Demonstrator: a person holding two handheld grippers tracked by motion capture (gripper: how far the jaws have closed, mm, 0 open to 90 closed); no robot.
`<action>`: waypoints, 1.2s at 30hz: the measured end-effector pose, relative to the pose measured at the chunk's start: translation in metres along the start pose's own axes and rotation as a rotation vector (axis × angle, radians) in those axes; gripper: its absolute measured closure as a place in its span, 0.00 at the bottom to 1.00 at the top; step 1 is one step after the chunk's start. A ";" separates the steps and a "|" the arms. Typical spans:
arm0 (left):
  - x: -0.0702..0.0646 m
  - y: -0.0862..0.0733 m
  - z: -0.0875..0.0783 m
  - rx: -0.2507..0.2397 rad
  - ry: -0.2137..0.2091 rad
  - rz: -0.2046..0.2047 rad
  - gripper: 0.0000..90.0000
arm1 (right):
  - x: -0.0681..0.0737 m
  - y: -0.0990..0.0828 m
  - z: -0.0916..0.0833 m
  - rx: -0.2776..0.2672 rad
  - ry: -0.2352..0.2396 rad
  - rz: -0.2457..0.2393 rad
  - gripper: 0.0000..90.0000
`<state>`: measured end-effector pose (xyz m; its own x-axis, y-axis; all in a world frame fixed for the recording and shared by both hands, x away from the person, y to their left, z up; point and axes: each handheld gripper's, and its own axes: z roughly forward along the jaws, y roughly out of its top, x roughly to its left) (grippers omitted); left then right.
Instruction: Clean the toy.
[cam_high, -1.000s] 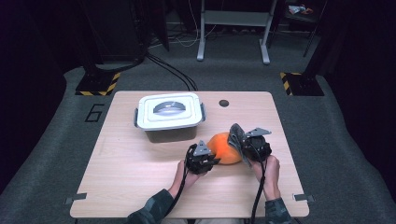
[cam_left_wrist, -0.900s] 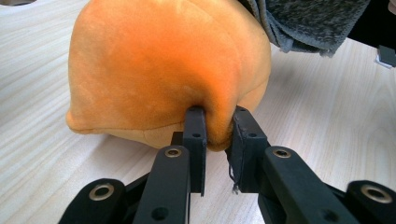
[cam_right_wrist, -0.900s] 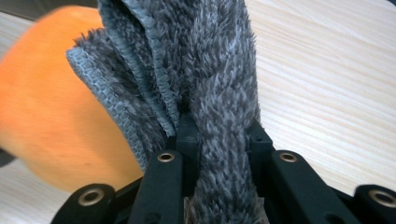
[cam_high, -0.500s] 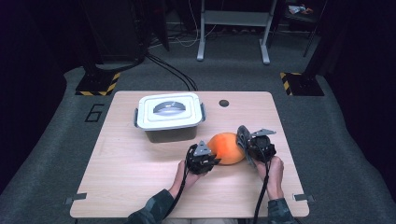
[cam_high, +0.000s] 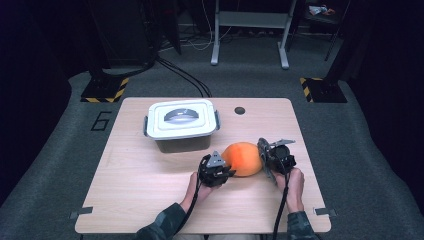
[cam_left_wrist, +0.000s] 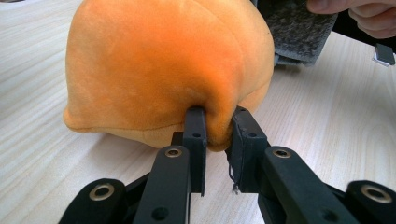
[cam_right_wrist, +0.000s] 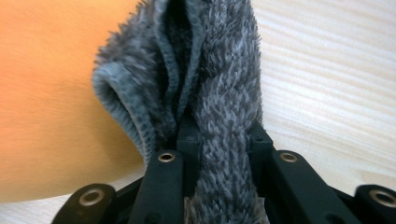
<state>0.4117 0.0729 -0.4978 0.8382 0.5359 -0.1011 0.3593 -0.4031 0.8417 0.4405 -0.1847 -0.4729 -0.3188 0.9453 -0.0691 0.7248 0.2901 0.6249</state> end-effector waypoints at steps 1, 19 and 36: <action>0.000 0.000 0.000 0.000 0.000 -0.001 0.87 | 0.000 -0.001 0.001 0.010 0.002 0.006 0.82; 0.001 0.000 -0.001 -0.002 0.003 -0.004 0.87 | -0.013 -0.009 -0.016 -0.037 0.004 0.045 0.82; 0.000 0.003 -0.002 -0.003 0.007 -0.004 0.87 | 0.068 0.028 -0.059 -0.153 0.088 -0.186 0.81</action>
<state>0.4124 0.0730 -0.4945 0.8338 0.5426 -0.1014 0.3619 -0.3987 0.8426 0.4034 -0.1207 -0.4144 -0.4946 0.8593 -0.1304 0.5498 0.4256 0.7187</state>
